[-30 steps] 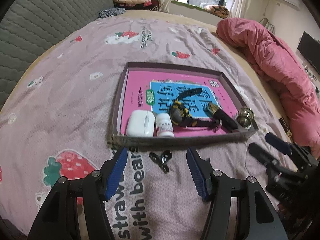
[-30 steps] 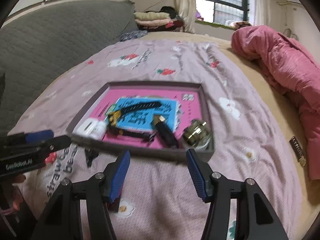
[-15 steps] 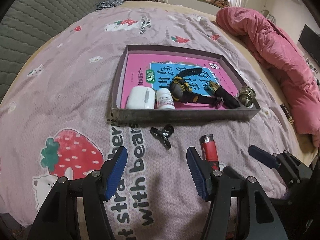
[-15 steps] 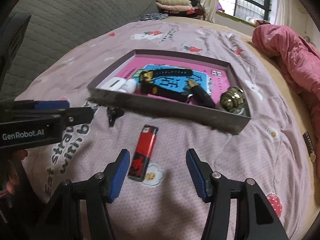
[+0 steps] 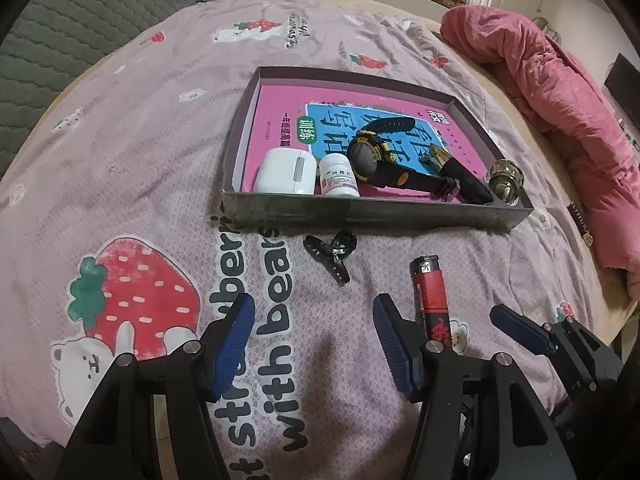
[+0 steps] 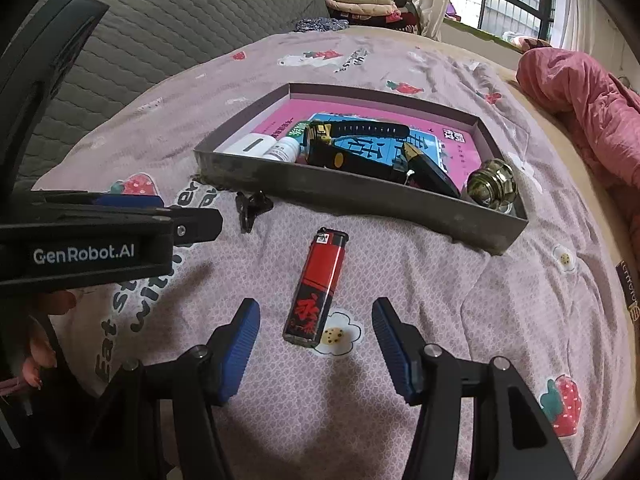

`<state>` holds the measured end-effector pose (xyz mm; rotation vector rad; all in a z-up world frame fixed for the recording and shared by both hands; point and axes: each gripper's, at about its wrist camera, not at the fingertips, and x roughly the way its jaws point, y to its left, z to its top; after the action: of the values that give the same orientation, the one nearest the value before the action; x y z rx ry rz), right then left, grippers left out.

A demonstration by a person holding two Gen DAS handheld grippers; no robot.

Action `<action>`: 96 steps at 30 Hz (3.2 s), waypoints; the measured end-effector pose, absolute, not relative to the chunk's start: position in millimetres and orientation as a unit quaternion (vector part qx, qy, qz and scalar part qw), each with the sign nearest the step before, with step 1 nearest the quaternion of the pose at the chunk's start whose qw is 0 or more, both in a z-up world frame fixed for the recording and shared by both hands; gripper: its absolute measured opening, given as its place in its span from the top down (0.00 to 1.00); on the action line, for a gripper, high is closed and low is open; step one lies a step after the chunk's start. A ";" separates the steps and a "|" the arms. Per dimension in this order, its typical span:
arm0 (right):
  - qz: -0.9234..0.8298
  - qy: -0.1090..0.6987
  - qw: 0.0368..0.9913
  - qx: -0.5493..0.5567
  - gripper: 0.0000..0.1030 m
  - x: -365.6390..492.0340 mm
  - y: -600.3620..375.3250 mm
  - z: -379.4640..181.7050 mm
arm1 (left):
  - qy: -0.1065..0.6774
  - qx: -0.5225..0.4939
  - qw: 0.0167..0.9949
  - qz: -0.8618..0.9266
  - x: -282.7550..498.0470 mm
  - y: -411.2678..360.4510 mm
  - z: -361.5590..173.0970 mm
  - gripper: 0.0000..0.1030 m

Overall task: Organize rigid objects
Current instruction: 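Reach the left tool to the black binder clip while the right tool reaches the red lighter, then close the left tool on the black clip while the right tool closes on the red lighter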

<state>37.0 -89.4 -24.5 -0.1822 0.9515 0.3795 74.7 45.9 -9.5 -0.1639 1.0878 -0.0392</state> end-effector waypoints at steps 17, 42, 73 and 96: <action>0.172 0.459 0.868 -0.082 0.44 52.8 -79.4 -40.9 | 0.527 -0.098 0.844 -0.018 100.0 40.1 -26.4 0.39; 0.163 0.458 0.867 -0.107 0.44 64.8 -71.0 -54.8 | 0.537 -0.104 0.837 0.029 134.3 39.9 -50.8 0.39; 0.151 0.453 0.868 -0.136 0.43 73.2 -81.2 -60.0 | 0.540 -0.103 0.835 0.030 121.9 54.1 -51.9 0.39; 0.179 0.465 0.861 -0.101 0.75 72.6 -91.8 -57.0 | 0.538 -0.060 0.841 0.023 118.0 42.1 -51.6 0.47</action>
<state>72.6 -91.8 -57.0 -0.2125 0.9759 0.3754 118.0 42.1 -51.6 -0.1272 1.1367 0.0483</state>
